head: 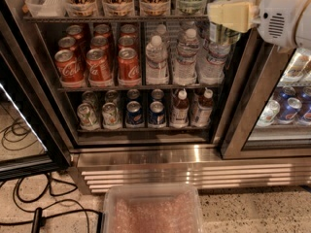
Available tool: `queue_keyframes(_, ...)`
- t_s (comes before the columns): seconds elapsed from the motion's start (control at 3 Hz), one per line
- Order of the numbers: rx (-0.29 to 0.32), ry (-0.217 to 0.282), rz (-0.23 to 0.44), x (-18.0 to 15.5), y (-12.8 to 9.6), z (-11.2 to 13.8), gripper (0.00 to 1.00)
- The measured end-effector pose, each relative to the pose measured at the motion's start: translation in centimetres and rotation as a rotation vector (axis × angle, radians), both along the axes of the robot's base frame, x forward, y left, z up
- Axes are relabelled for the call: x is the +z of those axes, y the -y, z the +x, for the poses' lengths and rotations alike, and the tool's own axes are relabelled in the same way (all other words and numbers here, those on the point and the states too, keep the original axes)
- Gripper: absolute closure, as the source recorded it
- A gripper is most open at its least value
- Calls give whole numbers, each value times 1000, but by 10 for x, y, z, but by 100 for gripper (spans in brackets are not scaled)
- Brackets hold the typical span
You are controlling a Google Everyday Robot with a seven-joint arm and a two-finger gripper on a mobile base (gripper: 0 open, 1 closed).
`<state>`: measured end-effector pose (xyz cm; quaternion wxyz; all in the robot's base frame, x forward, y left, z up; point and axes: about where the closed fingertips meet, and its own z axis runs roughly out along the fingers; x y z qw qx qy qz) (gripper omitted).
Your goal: Pick green can from top shelf of fridge
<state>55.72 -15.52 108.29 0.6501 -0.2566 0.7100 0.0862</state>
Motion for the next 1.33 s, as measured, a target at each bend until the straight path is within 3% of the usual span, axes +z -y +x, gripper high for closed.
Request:
queue_keyframes(0.67,259,-107,33,-15,-29,-32,100)
queue_keyframes(1.0,303,-126,31,-19,-37,-40,100)
queue_keyframes(1.33,303,-126,31,-19,-37,-40,100)
